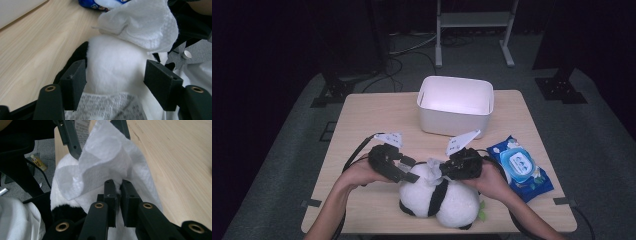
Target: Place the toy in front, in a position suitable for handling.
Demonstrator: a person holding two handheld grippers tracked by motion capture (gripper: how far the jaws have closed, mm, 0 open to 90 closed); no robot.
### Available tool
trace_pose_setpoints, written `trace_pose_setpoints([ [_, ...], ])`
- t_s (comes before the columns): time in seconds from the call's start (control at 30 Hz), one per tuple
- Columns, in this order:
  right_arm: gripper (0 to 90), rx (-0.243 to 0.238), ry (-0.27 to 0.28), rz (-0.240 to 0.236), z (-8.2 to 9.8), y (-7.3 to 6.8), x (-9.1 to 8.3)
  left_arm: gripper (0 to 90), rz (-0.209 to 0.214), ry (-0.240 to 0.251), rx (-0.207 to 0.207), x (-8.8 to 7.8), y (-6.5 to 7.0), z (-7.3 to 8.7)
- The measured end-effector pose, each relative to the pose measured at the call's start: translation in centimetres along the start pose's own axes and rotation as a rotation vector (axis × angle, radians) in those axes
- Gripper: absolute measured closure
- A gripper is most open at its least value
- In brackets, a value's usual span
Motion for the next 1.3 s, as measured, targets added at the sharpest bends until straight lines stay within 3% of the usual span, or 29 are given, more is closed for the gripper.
trace_pose_setpoints([
  [0.2, 82.7, -0.027, -0.022, 0.015, -1.2, 0.4, 1.0, 28.6, -0.019, 0.036, 0.003, -0.8, 0.5, 1.8],
  [0.37, 82.6, -0.041, -0.056, 0.02, -2.8, 0.7, 2.4, 29.3, -0.021, 0.029, -0.016, 0.3, -0.1, 3.1],
  [0.53, 82.6, -0.063, -0.076, -0.012, -4.3, -0.3, 4.3, 29.1, -0.017, 0.062, -0.039, 0.7, -0.7, 3.8],
  [0.63, 82.7, -0.082, -0.081, -0.013, -4.5, -0.7, 4.5, 29.1, -0.014, 0.072, -0.043, 0.7, -0.8, 4.0],
  [0.77, 82.7, -0.069, -0.081, -0.021, -3.8, -0.4, 3.5, 29.0, -0.016, 0.068, -0.042, 0.8, -0.7, 3.9],
  [0.97, 82.7, -0.051, -0.101, -0.006, -1.3, 0.1, 1.4, 28.3, -0.018, 0.054, -0.044, 0.8, -0.7, 3.7],
  [1.1, 82.8, -0.011, -0.118, 0.018, 0.5, 0.9, 0.0, 26.3, -0.027, 0.022, -0.027, 0.6, -0.7, 2.9],
  [1.3, 83.7, 0.066, -0.066, 0.042, 2.5, 2.6, -2.5, 23.8, -0.03, 0.01, -0.005, 0.6, -0.8, 0.7],
])
Point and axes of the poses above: each handheld gripper's, and its own axes: x roughly forward along the jaws, z roughly out of its underside, y roughly to its right, the point moved 3 cm from there along x, roughly forward along the jaws, and after that the axes turned 11 degrees about z, right-handed, at the moved point
